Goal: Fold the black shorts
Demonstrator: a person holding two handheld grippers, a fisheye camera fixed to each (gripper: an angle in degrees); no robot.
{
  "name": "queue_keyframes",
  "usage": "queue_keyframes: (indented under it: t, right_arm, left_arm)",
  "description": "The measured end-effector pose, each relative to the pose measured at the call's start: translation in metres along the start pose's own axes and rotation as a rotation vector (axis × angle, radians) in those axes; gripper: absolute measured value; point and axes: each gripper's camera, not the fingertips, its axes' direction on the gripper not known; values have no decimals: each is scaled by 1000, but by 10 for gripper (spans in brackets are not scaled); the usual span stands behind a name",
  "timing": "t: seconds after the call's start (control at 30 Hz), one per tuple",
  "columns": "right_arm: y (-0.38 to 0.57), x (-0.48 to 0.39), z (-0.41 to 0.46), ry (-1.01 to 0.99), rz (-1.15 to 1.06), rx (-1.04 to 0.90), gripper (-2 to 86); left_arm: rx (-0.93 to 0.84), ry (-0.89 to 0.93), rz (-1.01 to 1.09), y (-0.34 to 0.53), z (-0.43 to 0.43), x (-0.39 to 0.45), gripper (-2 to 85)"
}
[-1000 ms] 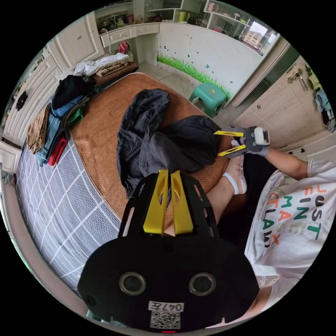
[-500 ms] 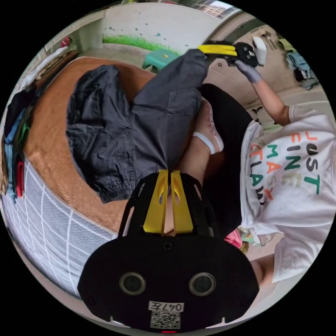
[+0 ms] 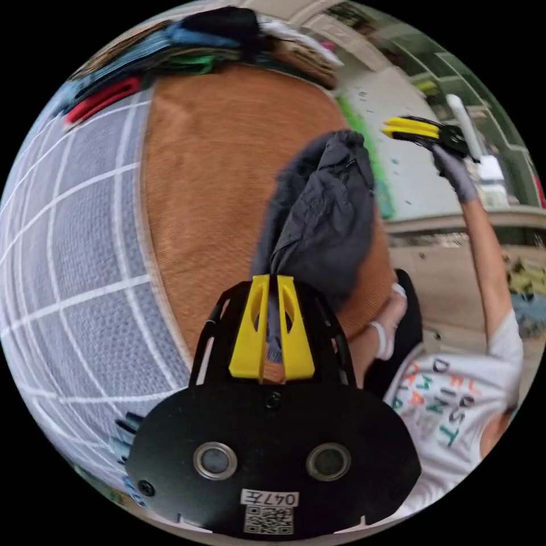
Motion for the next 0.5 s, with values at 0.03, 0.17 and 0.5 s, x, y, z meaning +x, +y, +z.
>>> queue_keyframes:
  t: [0.03, 0.17, 0.5]
  right_arm:
    - [-3, 7, 14, 1, 72, 1, 93]
    - [46, 28, 35, -126, 265, 171, 101]
    - [204, 61, 143, -458, 693, 435, 109]
  left_arm:
    - [21, -88, -87, 5, 7, -16, 7]
    - [196, -190, -166, 63, 10, -15, 14]
    - [14, 7, 253, 80, 124, 119, -7]
